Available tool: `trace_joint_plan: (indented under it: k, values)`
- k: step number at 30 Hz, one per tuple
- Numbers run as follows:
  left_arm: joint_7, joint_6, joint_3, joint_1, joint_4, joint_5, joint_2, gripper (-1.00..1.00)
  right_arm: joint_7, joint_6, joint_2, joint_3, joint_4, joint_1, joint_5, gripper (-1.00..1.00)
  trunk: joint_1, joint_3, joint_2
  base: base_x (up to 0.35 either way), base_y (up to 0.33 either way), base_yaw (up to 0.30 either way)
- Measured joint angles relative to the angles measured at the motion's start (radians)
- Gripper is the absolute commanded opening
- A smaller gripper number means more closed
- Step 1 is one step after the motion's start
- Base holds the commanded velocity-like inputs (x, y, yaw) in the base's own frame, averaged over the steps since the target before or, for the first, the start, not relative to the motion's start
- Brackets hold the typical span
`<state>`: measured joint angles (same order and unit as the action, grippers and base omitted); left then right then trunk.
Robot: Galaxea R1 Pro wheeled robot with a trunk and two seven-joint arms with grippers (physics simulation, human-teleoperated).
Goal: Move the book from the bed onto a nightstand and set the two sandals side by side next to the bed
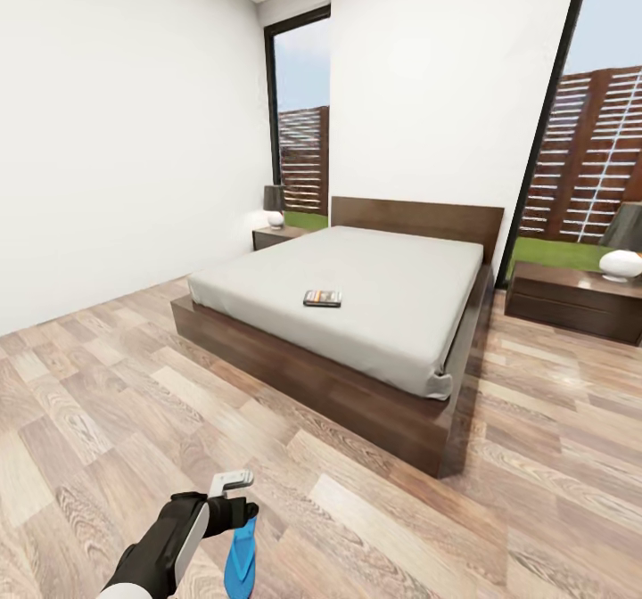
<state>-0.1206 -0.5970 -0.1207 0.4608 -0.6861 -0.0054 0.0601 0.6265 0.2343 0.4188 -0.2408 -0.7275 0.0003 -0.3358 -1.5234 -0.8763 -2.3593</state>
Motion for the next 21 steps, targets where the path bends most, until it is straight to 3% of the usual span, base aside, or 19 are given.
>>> trace_joint_plan:
  k: [21]
  values:
    - [0.000,0.000,0.000,-0.001,-0.001,0.000,0.000,1.00,0.000,0.000,0.000,0.000,0.000,0.000,0.000,1.00,-0.077,-0.066,-0.140,0.000,0.000,0.000]
